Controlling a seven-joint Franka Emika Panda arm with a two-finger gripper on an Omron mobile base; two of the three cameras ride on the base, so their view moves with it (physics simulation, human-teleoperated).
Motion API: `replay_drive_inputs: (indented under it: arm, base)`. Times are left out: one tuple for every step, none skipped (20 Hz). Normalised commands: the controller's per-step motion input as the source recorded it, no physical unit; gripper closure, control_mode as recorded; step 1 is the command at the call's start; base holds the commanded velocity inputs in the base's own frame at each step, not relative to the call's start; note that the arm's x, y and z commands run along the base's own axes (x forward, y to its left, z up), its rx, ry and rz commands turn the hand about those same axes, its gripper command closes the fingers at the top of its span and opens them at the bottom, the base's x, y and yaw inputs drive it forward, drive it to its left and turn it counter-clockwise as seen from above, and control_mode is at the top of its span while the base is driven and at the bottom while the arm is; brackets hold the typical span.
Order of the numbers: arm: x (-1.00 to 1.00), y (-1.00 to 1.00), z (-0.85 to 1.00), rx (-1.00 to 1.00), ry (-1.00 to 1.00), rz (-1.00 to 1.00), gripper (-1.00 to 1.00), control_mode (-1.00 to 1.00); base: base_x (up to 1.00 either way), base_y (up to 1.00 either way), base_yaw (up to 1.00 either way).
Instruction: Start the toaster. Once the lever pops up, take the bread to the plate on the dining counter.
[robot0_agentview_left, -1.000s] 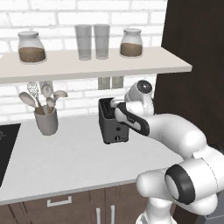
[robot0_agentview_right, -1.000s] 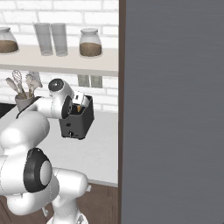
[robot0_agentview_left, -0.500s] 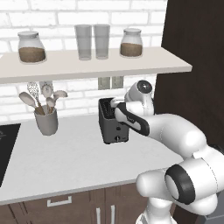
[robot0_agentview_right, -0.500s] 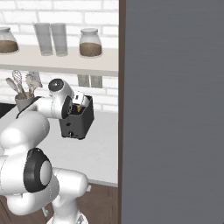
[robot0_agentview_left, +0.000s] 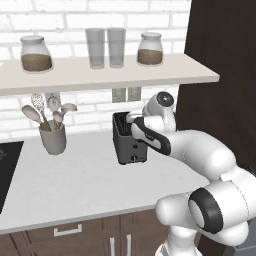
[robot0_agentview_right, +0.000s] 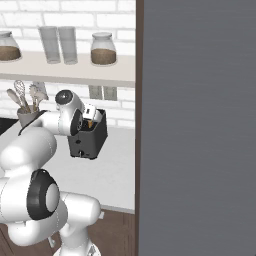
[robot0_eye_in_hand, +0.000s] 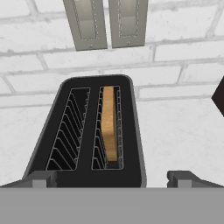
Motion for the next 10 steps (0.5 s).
replay_drive_inputs:
  arm:
    - [0.0, 0.0, 0.0, 0.0, 0.0, 0.0, -1.0, -1.0]
    - [0.0, 0.0, 0.0, 0.0, 0.0, 0.0, -1.0, -1.0]
    - [0.0, 0.0, 0.0, 0.0, 0.0, 0.0, -1.0, -1.0]
    - [0.0, 0.0, 0.0, 0.0, 0.0, 0.0, -1.0, -1.0]
    - [0.0, 0.0, 0.0, 0.0, 0.0, 0.0, -1.0, -1.0]
    - [0.0, 0.0, 0.0, 0.0, 0.0, 0.0, -1.0, -1.0]
    - [0.0, 0.0, 0.0, 0.0, 0.0, 0.0, -1.0, -1.0]
    - [0.0, 0.0, 0.0, 0.0, 0.0, 0.0, -1.0, -1.0]
    - [0.0, 0.0, 0.0, 0.0, 0.0, 0.0, -1.0, -1.0]
    - [0.0, 0.0, 0.0, 0.0, 0.0, 0.0, -1.0, -1.0]
  base:
    - [0.0, 0.0, 0.0]
    - [0.0, 0.0, 0.0]
    - [0.0, 0.0, 0.0]
    - [0.0, 0.0, 0.0]
    - [0.0, 0.0, 0.0]
    - [0.0, 0.0, 0.0]
    - [0.0, 0.0, 0.0]
    - [0.0, 0.0, 0.0]
    - [0.0, 0.0, 0.0]
    - [0.0, 0.0, 0.0]
